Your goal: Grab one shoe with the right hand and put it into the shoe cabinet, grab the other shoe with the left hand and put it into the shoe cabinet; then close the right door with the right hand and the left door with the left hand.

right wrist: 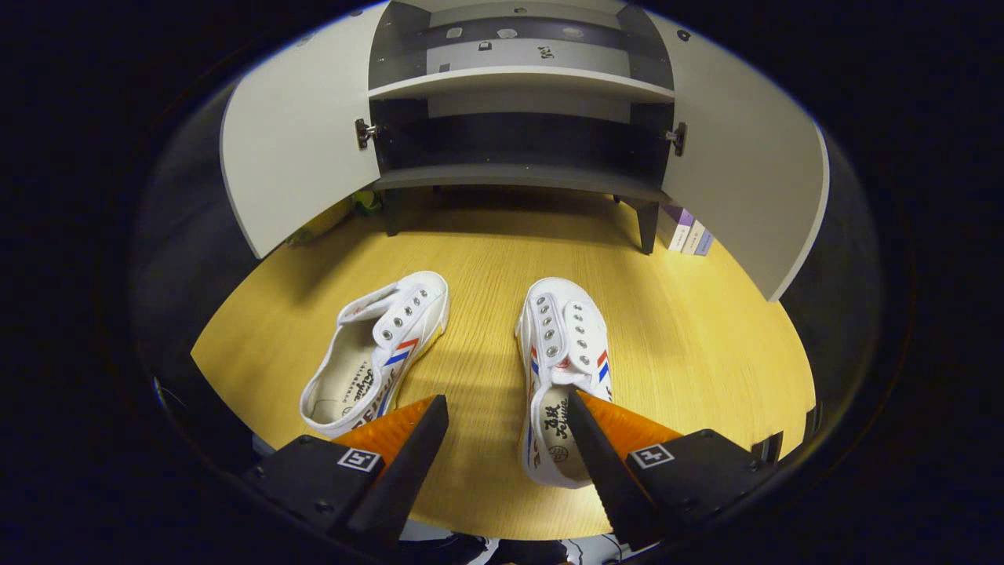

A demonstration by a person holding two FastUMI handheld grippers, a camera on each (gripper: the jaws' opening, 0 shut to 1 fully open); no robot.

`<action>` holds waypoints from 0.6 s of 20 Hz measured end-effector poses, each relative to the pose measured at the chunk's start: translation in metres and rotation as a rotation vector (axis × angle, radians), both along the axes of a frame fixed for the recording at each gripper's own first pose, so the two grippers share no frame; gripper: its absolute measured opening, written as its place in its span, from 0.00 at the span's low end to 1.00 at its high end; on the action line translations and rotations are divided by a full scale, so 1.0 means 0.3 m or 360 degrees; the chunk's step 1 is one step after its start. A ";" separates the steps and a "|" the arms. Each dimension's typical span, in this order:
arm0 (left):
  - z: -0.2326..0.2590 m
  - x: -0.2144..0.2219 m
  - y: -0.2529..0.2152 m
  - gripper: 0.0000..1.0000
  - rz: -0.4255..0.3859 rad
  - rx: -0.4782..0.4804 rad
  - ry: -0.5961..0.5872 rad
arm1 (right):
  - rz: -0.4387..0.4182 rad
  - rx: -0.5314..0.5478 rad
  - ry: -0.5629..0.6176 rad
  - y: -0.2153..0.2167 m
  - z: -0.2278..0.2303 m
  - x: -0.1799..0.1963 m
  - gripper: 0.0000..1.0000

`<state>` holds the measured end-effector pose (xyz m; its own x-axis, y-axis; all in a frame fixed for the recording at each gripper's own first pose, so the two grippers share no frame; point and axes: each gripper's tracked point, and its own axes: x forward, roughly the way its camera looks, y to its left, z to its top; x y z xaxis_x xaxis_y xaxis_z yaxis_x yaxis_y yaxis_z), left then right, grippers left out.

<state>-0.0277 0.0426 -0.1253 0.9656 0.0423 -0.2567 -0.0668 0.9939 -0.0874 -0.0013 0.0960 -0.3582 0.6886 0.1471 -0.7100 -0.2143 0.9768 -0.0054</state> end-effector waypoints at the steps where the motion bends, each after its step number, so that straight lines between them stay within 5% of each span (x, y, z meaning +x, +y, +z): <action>1: -0.006 -0.001 0.003 0.98 0.0006 0.0004 0.0009 | 0.0007 -0.0011 0.0035 0.002 -0.027 0.001 0.99; 12: -0.035 0.031 0.001 0.98 0.0034 -0.0006 0.0051 | 0.0112 -0.0032 0.0023 0.043 -0.134 0.043 0.99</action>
